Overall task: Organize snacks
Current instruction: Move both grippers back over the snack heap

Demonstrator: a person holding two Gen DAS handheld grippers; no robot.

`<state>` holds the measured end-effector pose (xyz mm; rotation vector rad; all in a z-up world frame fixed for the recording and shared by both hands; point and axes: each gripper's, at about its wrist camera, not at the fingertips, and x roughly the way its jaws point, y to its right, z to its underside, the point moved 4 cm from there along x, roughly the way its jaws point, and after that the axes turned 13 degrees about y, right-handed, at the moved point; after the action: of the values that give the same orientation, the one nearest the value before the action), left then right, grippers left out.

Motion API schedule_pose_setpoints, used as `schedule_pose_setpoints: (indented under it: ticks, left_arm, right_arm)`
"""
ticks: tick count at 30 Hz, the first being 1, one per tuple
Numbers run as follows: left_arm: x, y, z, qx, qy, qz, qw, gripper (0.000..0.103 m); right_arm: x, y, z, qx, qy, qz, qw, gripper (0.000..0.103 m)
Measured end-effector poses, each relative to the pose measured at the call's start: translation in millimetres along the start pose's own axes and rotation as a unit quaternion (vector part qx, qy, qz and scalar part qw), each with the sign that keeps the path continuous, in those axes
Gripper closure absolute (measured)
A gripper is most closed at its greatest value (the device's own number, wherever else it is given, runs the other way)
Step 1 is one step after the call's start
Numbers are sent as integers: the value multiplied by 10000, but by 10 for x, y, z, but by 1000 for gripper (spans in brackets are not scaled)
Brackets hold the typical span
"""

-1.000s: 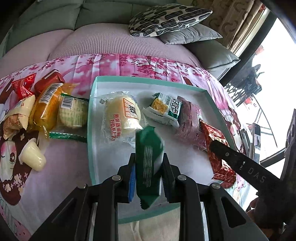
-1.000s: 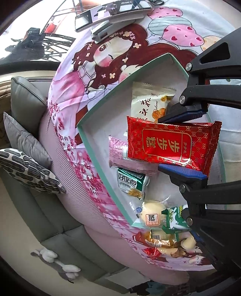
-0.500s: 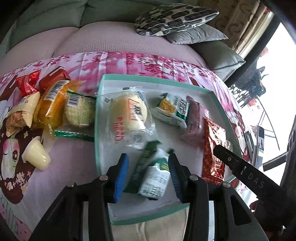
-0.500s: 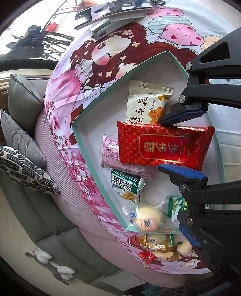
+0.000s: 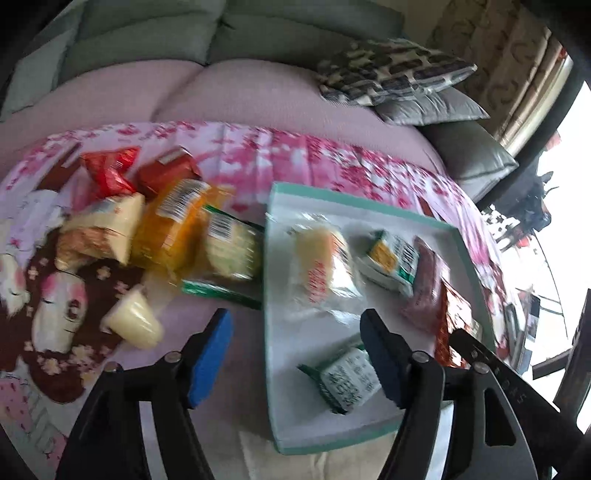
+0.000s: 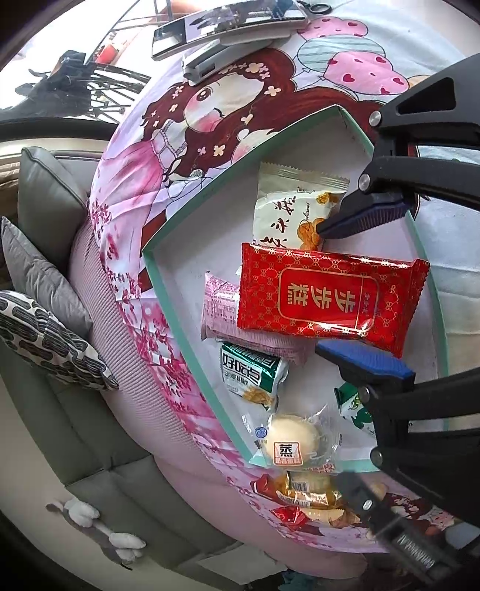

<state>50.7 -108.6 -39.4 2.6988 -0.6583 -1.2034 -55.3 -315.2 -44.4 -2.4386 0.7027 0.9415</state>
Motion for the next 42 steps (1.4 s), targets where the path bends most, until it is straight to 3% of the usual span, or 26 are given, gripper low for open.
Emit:
schedule_pose_setpoints:
  ticks: [3,7,12,14,15,16,17,19,28,32,42]
  left_arm:
    - [-34,-108,-44,31,112,-386,9992,20]
    - [-6,-257,-26,210,33,-1074,9940,20]
    - [11,-437,27,195,-124,-1572,9873,20]
    - [-2,-498,29,140,-127,-1667,9858,19]
    - [-9,-524,30,111,-124,-1699,9853,19]
    - [-8,-532,28,91,-121,-1720,9850,19]
    - [-19,-566,23,53,-106,-1758,9844,17]
    - [-47,-589,19,11,-70,-1806,9835,3]
    - [-168,-920,-127,-315,172,-2062,9778,3]
    - [-198,-1085,-166,-384,121,-2030,9784,3]
    - [-393,-1634,-261,-513,223,-2571,9648,3]
  right_arm:
    - [-5,-44,1,-136,47,-13,9999,27]
    - [-11,-109,-2,-327,114,-39,9994,15]
    - [-21,-183,16,-477,151,-104,9987,13]
    - [-28,-213,20,-524,179,-149,9984,13]
    - [-31,-229,20,-538,191,-188,9982,10]
    - [-32,-239,17,-544,204,-208,9981,1]
    - [-43,-253,15,-562,244,-225,9979,0]
    - [-62,-283,8,-597,305,-254,9974,0]
    - [-190,-582,18,-807,609,-578,9932,0]
    - [-175,-785,111,-931,453,-881,9907,0]
    - [-152,-1026,178,-1068,412,-1116,9871,0]
